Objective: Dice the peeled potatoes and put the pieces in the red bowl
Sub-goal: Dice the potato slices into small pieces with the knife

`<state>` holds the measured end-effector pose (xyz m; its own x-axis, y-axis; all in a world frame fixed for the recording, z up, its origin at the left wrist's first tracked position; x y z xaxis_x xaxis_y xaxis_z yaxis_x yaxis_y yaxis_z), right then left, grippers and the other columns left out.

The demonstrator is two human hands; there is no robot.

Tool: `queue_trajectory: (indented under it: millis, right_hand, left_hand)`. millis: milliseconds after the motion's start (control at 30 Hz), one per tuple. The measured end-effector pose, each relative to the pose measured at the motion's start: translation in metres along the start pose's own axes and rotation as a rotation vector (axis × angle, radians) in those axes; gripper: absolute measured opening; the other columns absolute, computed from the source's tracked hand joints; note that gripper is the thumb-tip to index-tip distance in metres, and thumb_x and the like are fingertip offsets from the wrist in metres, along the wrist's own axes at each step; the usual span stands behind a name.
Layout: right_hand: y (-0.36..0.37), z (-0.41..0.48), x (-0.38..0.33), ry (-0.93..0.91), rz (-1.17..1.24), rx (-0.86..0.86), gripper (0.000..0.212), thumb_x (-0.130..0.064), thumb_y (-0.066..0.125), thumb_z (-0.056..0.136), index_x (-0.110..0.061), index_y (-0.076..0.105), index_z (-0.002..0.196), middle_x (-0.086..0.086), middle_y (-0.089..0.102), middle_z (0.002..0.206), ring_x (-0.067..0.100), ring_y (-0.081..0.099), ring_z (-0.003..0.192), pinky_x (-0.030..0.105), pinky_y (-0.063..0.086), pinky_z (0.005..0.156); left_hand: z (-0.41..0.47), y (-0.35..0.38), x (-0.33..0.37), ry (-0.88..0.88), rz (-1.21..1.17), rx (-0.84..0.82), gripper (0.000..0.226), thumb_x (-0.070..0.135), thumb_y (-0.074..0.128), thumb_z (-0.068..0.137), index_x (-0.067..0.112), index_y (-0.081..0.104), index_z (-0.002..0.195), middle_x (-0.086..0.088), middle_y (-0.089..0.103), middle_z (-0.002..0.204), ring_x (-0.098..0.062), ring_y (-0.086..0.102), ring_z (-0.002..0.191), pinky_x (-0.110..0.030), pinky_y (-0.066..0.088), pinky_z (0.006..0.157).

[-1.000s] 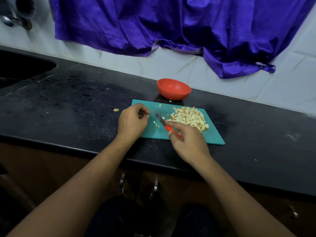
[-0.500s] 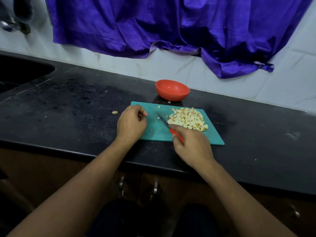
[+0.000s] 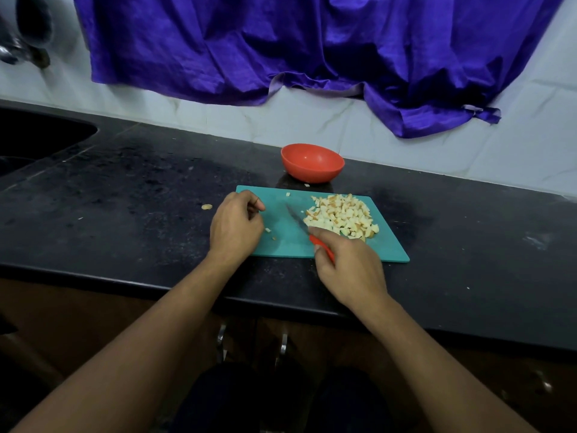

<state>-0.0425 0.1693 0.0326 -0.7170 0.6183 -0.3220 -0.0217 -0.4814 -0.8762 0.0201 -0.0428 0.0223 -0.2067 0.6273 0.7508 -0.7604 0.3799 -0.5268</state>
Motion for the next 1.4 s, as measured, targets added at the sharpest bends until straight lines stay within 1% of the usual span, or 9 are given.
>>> queue_trajectory:
  millis: [100, 300, 533, 667, 867, 967, 1100, 1233, 1400]
  right_hand:
    - [0.001, -0.006, -0.017, -0.107, 0.053, -0.025, 0.041, -0.037, 0.052, 0.102, -0.042, 0.056, 0.142, -0.013, 0.059, 0.073, 0.005, 0.048, 0.06, 0.026, 0.037, 0.06]
    - [0.011, -0.008, -0.036, -0.265, -0.092, -0.117, 0.042, -0.038, 0.046, 0.102, -0.042, 0.054, 0.144, -0.009, 0.067, 0.079, 0.009, 0.055, 0.068, 0.033, 0.047, 0.064]
    - [-0.001, 0.011, 0.0, -0.028, -0.145, -0.04, 0.04, -0.035, 0.047, 0.102, -0.041, 0.058, 0.141, -0.007, 0.068, 0.082, 0.009, 0.047, 0.067, 0.03, 0.039, 0.062]
    - [0.002, 0.009, -0.008, -0.055, -0.026, -0.044, 0.041, -0.035, 0.05, 0.102, -0.041, 0.057, 0.141, -0.008, 0.067, 0.08, 0.007, 0.05, 0.066, 0.03, 0.041, 0.063]
    - [0.001, 0.012, -0.01, -0.019, -0.025, 0.03, 0.042, -0.032, 0.049, 0.102, -0.037, 0.055, 0.143, -0.009, 0.062, 0.07, 0.01, 0.053, 0.061, 0.032, 0.045, 0.058]
    - [0.009, 0.011, -0.019, -0.053, -0.056, -0.01, 0.043, -0.032, 0.048, 0.103, -0.037, 0.053, 0.145, -0.008, 0.061, 0.071, 0.011, 0.053, 0.062, 0.031, 0.044, 0.059]
    - [0.011, 0.012, -0.016, -0.045, -0.053, 0.012, 0.043, -0.033, 0.048, 0.103, -0.037, 0.052, 0.146, -0.006, 0.062, 0.07, 0.01, 0.055, 0.061, 0.03, 0.04, 0.059]
    - [0.012, 0.017, -0.012, -0.046, -0.02, -0.038, 0.042, -0.034, 0.048, 0.103, -0.041, 0.053, 0.144, -0.009, 0.066, 0.08, 0.007, 0.054, 0.066, 0.028, 0.039, 0.061]
    - [-0.025, 0.03, 0.039, 0.099, 0.187, 0.165, 0.041, -0.032, 0.057, 0.1, -0.042, 0.059, 0.139, -0.011, 0.052, 0.056, 0.007, 0.045, 0.046, 0.027, 0.031, 0.049]
  left_hand:
    - [0.0, -0.004, -0.001, -0.021, -0.046, 0.029, 0.022, 0.001, 0.056, 0.088, 0.022, 0.063, 0.093, 0.004, 0.059, 0.103, -0.013, 0.058, 0.082, -0.03, 0.044, 0.077]
    - [-0.002, -0.009, -0.001, -0.011, -0.102, 0.072, 0.025, -0.002, 0.048, 0.09, 0.02, 0.057, 0.094, 0.0, 0.056, 0.103, -0.013, 0.053, 0.093, -0.025, 0.034, 0.08]
    - [-0.001, -0.009, -0.004, -0.056, -0.131, 0.06, 0.027, -0.002, 0.045, 0.093, 0.019, 0.06, 0.097, 0.0, 0.058, 0.107, -0.011, 0.052, 0.095, -0.021, 0.033, 0.08]
    - [0.0, -0.007, -0.007, -0.065, -0.126, 0.056, 0.026, -0.001, 0.047, 0.092, 0.02, 0.061, 0.095, 0.0, 0.06, 0.107, -0.011, 0.053, 0.095, -0.002, 0.028, 0.075]
    - [0.002, -0.003, -0.009, -0.063, -0.12, 0.037, 0.023, 0.005, 0.052, 0.092, 0.024, 0.063, 0.093, 0.006, 0.061, 0.106, -0.012, 0.06, 0.091, -0.032, 0.045, 0.079]
    - [0.004, -0.001, -0.01, -0.061, -0.087, 0.021, 0.022, 0.008, 0.055, 0.091, 0.028, 0.064, 0.092, 0.009, 0.06, 0.103, -0.013, 0.063, 0.085, -0.035, 0.049, 0.076]
    - [0.004, 0.005, -0.007, -0.039, 0.024, -0.025, 0.018, 0.012, 0.058, 0.092, 0.029, 0.064, 0.095, 0.012, 0.058, 0.101, -0.009, 0.057, 0.073, -0.032, 0.043, 0.067]
    - [0.005, 0.012, 0.0, -0.003, 0.143, -0.091, 0.017, 0.02, 0.058, 0.092, 0.032, 0.066, 0.102, 0.012, 0.06, 0.104, -0.01, 0.058, 0.081, -0.033, 0.044, 0.071]
    - [0.021, 0.03, 0.017, 0.109, 0.301, -0.189, 0.027, 0.028, 0.059, 0.097, 0.026, 0.068, 0.122, 0.005, 0.062, 0.119, -0.017, 0.061, 0.107, -0.042, 0.054, 0.087]
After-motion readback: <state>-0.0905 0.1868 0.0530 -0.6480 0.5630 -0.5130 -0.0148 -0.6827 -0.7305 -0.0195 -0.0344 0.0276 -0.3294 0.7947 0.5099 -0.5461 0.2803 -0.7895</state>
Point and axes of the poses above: each hand's wrist, its own z-axis towards the middle knuckle, its own y-axis out of the palm, x = y × z, the point moved 9 cm from there along z, towards the middle knuckle
